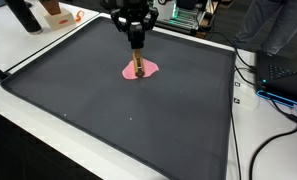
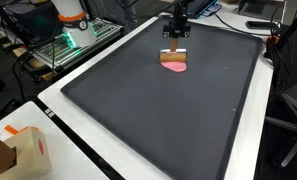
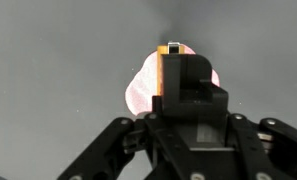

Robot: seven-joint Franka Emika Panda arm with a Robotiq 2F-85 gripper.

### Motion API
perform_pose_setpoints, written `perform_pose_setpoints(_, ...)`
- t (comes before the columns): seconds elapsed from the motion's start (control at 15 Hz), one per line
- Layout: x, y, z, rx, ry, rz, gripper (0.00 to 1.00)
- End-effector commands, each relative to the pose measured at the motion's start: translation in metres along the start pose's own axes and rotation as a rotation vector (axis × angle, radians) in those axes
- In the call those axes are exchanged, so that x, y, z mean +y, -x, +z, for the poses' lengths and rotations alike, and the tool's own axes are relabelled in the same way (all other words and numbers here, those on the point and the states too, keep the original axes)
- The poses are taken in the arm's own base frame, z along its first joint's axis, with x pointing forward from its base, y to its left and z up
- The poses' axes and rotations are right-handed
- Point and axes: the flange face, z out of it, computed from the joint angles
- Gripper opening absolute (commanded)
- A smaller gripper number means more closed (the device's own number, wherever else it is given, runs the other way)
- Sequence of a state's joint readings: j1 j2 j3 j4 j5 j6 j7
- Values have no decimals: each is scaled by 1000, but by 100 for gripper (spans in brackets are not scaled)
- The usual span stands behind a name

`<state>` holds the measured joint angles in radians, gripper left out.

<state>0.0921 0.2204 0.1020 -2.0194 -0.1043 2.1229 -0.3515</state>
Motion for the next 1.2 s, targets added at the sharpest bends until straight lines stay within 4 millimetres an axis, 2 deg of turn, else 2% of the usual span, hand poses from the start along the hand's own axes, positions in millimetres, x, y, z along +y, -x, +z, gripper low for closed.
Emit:
perform_pose_setpoints(0.0,20,1,25,-13,48,39,23)
perform_pose_setpoints(0.67,38,2,28,-2,89,90,23)
perform_pose_setpoints(1.13,27,0,27,42,-62,-49,23)
